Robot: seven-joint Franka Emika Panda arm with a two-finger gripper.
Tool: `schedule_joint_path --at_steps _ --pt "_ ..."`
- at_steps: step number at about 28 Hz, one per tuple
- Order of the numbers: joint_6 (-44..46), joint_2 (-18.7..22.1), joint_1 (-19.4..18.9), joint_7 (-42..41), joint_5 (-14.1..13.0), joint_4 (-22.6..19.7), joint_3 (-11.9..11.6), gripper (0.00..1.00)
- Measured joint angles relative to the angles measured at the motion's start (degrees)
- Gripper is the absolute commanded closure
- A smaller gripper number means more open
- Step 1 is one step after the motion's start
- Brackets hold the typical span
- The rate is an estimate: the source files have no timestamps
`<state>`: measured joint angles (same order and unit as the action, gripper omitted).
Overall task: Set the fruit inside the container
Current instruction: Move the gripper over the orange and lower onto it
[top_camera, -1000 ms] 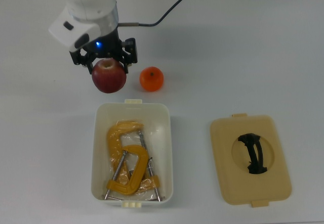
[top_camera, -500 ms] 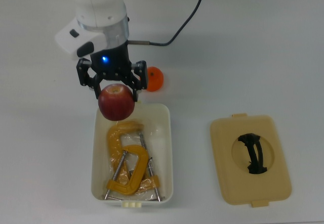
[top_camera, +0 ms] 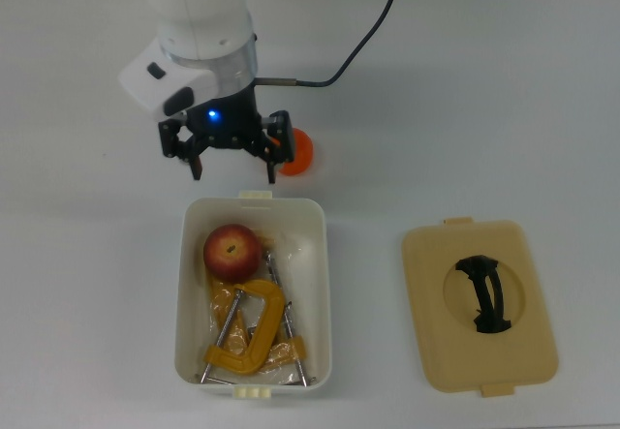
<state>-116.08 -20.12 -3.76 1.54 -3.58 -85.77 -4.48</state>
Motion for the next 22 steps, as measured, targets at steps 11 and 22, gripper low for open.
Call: schedule_joint_path --at_steps 11,22 --pt "10.37 -0.03 -3.30 -1.56 3.71 -2.93 1.35 0.00" --pt "10.46 -0.47 -7.18 -1.63 7.72 -11.84 1.72 0.00"
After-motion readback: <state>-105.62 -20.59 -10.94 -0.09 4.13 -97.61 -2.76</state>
